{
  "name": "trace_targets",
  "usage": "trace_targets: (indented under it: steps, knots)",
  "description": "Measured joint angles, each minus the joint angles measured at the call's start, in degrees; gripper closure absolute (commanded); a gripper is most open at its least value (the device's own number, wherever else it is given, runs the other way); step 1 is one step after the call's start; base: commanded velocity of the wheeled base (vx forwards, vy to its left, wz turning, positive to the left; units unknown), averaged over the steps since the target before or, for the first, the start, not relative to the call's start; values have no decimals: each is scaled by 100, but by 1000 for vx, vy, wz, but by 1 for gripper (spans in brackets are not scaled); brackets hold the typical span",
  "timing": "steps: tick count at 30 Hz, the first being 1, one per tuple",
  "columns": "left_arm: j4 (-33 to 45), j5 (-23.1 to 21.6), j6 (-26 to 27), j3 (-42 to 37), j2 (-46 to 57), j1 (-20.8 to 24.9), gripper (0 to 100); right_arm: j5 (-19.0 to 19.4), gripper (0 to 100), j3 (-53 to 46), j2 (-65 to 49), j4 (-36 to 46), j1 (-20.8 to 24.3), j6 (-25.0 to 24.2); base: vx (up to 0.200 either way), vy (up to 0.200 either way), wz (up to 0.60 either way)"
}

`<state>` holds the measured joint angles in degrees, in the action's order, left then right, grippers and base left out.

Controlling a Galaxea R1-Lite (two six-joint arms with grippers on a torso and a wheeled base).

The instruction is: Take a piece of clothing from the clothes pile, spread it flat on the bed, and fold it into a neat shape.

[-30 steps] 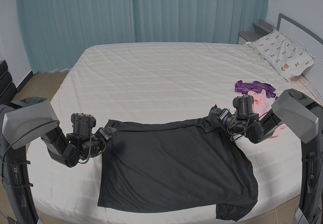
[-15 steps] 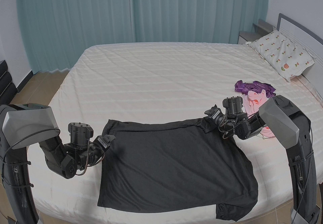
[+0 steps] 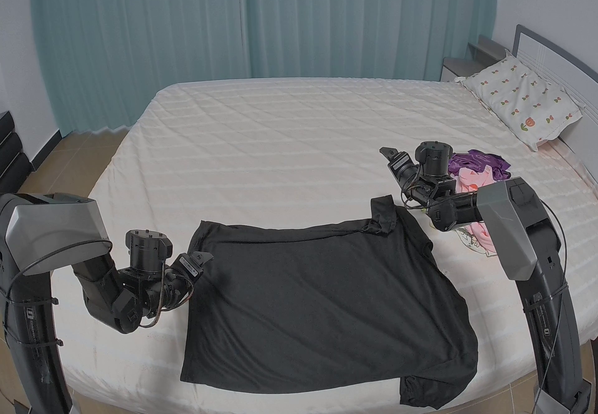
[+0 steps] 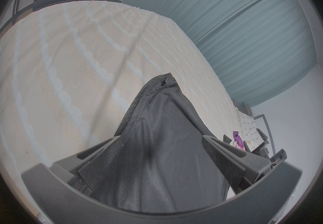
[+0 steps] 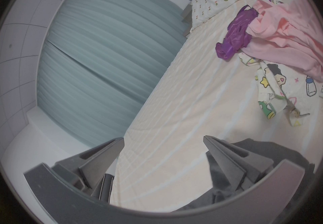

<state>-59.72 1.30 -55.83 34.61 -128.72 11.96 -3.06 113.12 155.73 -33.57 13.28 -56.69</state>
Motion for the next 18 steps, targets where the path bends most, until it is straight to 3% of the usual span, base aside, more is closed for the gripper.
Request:
trace_targets:
  steps: [7,18]
  knots:
    - [-2,-5,-16,-7,-6,-15,0,28,0,-369,16,218,-61,72,0,0,0]
    - [-2,-11,-22,-10,-9,-4,0,658,0,-2227,-701,361,-46,345,0,0,0]
